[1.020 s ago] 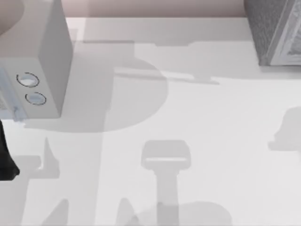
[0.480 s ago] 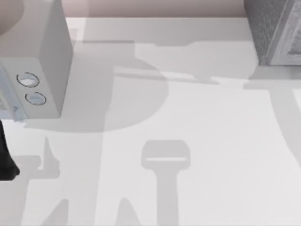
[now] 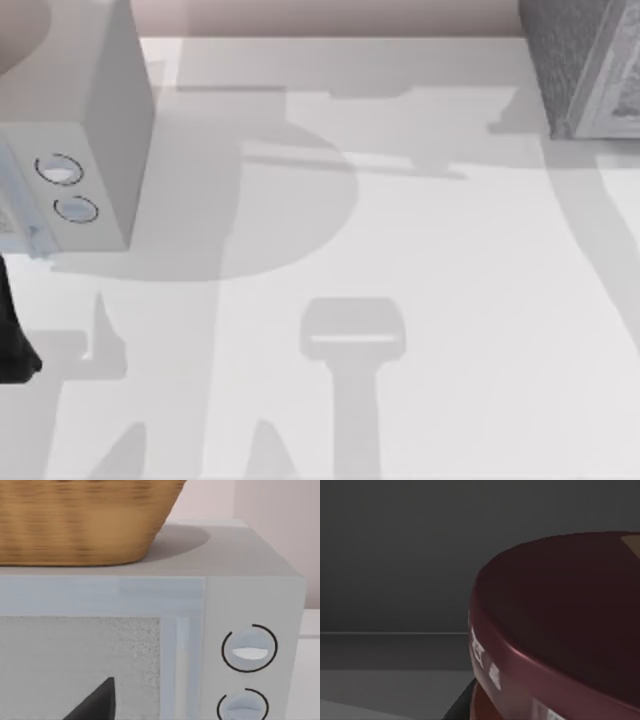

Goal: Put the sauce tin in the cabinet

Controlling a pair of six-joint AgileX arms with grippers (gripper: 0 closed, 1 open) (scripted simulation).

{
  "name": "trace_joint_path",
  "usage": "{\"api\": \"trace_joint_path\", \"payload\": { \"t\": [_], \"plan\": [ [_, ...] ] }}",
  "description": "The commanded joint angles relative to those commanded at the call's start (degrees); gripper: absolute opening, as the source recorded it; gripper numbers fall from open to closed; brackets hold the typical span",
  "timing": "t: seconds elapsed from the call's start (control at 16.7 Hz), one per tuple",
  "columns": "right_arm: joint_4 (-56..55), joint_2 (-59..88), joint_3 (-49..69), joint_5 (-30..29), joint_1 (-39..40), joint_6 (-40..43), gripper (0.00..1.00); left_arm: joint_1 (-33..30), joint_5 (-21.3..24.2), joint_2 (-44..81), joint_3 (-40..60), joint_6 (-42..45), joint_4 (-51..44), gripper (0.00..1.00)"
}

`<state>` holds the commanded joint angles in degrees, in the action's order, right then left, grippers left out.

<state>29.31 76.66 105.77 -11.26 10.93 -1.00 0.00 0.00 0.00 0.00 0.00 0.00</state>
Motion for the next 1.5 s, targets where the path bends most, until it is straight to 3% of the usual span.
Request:
{"api": "trace_joint_path", "payload": {
  "t": [0.48,1.02,1.44,1.5],
  "plan": [
    [0.1,1.6,1.7,0.2,-0.5,-0.1,0.0,0.0,0.0,0.0,0.0,0.0,0.0,1.0],
    [-3.0,26.7,22.4,3.2,-3.8,-0.1,0.0,0.0,0.0,0.0,0.0,0.0,0.0,1.0],
    [-4.3,30.3,26.0,4.3,-5.0,-0.1,0.0,0.0,0.0,0.0,0.0,0.0,0.0,1.0],
    [-4.3,30.3,26.0,4.3,-5.0,-0.1,0.08,0.0,0.0,0.0,0.0,0.0,0.0,1.0]
  ]
}}
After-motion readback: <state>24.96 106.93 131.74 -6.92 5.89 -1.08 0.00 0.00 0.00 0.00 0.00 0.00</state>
